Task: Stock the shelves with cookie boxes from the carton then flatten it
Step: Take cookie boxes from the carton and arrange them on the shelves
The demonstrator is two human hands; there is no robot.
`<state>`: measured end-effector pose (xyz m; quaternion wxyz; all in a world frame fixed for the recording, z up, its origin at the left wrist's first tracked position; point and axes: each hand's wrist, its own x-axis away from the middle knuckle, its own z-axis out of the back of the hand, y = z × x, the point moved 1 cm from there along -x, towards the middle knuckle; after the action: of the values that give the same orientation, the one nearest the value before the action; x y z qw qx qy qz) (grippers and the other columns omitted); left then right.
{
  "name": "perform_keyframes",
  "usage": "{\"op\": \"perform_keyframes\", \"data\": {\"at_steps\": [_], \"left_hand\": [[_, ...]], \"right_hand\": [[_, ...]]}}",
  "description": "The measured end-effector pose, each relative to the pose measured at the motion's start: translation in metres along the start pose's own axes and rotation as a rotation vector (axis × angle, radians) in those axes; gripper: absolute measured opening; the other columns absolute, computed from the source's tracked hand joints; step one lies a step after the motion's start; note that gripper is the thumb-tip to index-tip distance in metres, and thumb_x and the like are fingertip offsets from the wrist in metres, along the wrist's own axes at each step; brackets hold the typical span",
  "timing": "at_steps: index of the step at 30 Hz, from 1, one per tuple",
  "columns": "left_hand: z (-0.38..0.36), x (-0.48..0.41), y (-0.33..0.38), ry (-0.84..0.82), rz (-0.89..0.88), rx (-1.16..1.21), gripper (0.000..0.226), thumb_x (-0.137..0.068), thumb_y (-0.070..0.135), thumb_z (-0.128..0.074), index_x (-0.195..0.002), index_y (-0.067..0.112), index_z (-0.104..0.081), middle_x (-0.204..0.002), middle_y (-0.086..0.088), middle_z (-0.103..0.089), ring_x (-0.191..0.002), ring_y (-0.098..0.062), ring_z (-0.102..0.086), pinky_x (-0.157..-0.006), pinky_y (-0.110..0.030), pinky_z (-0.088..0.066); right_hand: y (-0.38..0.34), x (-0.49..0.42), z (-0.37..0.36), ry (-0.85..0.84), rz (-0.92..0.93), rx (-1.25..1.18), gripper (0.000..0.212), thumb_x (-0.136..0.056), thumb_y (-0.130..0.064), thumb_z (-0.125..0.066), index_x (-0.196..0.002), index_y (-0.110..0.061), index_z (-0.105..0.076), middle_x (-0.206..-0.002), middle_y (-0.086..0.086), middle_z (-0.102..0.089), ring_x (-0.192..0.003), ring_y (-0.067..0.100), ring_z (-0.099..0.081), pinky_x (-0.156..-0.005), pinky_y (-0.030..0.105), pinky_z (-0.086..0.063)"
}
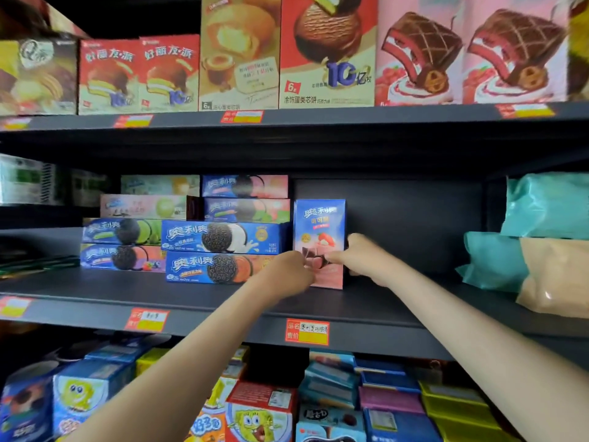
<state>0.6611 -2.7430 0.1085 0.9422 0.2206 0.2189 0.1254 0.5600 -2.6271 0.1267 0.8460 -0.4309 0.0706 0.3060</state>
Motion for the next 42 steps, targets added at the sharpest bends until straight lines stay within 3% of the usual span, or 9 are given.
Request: {"op": "perform_keyframes", "data": {"at_steps": [4, 8, 14, 19, 22, 25, 28, 33, 42], "left_hand": [[0.002, -0.003, -0.001, -0.007, 0.017, 0.011, 0.03, -0.092, 0.017, -0.048, -0.118, 0.005, -0.057, -0.107, -0.01, -0.059, -0.089, -0.02, -0.05, -0.069, -0.024, -0.038], [0.005, -0.004, 0.004, -0.097, 0.008, 0.025, 0.037, -0.1, 0.024, -0.041, -0.135, 0.012, -0.05, -0.139, -0.01, -0.05, -0.124, -0.025, -0.048, -0.101, -0.03, -0.036], [0.008, 0.001, 0.013, -0.149, 0.003, -0.158, 0.048, -0.102, 0.006, -0.024, -0.148, 0.017, -0.029, -0.15, -0.009, -0.034, -0.133, -0.025, -0.038, -0.108, -0.029, -0.029], [0.007, 0.006, 0.003, -0.048, 0.011, -0.004, 0.036, -0.099, 0.021, -0.04, -0.126, 0.003, -0.054, -0.128, -0.014, -0.057, -0.115, -0.027, -0.054, -0.093, -0.031, -0.042], [0.011, 0.023, 0.004, 0.126, -0.071, 0.164, 0.033, -0.096, 0.023, -0.047, -0.125, 0.008, -0.057, -0.126, -0.009, -0.06, -0.115, -0.024, -0.055, -0.089, -0.026, -0.04], [0.016, 0.058, 0.007, 0.381, -0.18, 0.546, 0.023, -0.095, 0.01, -0.045, -0.102, 0.02, -0.064, -0.096, 0.004, -0.068, -0.095, -0.018, -0.064, -0.076, -0.022, -0.046], [0.013, 0.103, -0.006, 0.529, -0.258, 0.7, 0.026, -0.092, 0.004, -0.046, -0.089, 0.023, -0.063, -0.084, 0.011, -0.068, -0.084, -0.008, -0.065, -0.079, -0.022, -0.05], [-0.005, 0.165, -0.054, 0.625, -0.253, 0.612, 0.029, -0.09, 0.001, -0.051, -0.087, 0.029, -0.06, -0.083, 0.011, -0.068, -0.076, -0.001, -0.061, -0.069, -0.014, -0.046], [-0.045, 0.263, -0.191, 0.603, 0.113, 0.572, 0.018, -0.09, 0.005, -0.055, -0.089, 0.022, -0.06, -0.082, 0.011, -0.066, -0.074, -0.002, -0.061, -0.068, -0.013, -0.046]], "right_hand": [[-0.007, 0.001, -0.005, 0.029, -0.021, 0.118, 0.022, -0.089, -0.021, -0.059, -0.072, -0.016, -0.046, -0.08, 0.003, -0.053, -0.06, 0.013, -0.045, -0.059, 0.026, -0.041], [-0.007, -0.008, -0.017, 0.02, -0.084, 0.314, 0.011, -0.092, -0.011, -0.052, -0.081, -0.01, -0.05, -0.083, 0.007, -0.054, -0.067, 0.02, -0.052, -0.045, 0.023, -0.035], [-0.002, -0.006, -0.014, 0.015, -0.115, 0.289, 0.015, -0.088, -0.019, -0.059, -0.078, -0.011, -0.05, -0.09, 0.012, -0.064, -0.071, 0.023, -0.063, -0.067, 0.031, -0.054], [-0.007, 0.006, -0.004, 0.105, -0.091, 0.259, 0.014, -0.086, -0.015, -0.057, -0.072, -0.01, -0.054, -0.078, 0.008, -0.06, -0.058, 0.018, -0.053, -0.053, 0.024, -0.043], [-0.016, 0.034, 0.001, 0.227, -0.027, 0.379, 0.016, -0.089, -0.018, -0.053, -0.075, -0.01, -0.051, -0.076, 0.006, -0.054, -0.062, 0.02, -0.051, -0.048, 0.025, -0.035], [-0.027, 0.074, -0.003, 0.358, 0.145, 0.403, 0.013, -0.093, -0.018, -0.048, -0.088, -0.007, -0.053, -0.085, 0.009, -0.059, -0.077, 0.029, -0.057, -0.058, 0.031, -0.043], [-0.039, 0.116, -0.026, 0.424, 0.403, 0.225, 0.01, -0.093, -0.015, -0.05, -0.089, -0.007, -0.055, -0.086, 0.009, -0.063, -0.077, 0.028, -0.059, -0.064, 0.037, -0.047], [-0.053, 0.164, -0.096, 0.301, 0.599, 0.078, 0.002, -0.085, -0.005, -0.056, -0.085, -0.007, -0.056, -0.075, 0.007, -0.063, -0.07, 0.026, -0.057, -0.064, 0.04, -0.045], [-0.043, 0.228, -0.257, -0.002, 0.619, -0.032, 0.002, -0.086, -0.006, -0.058, -0.087, -0.007, -0.058, -0.08, 0.006, -0.065, -0.075, 0.026, -0.06, -0.063, 0.027, -0.035]]}}
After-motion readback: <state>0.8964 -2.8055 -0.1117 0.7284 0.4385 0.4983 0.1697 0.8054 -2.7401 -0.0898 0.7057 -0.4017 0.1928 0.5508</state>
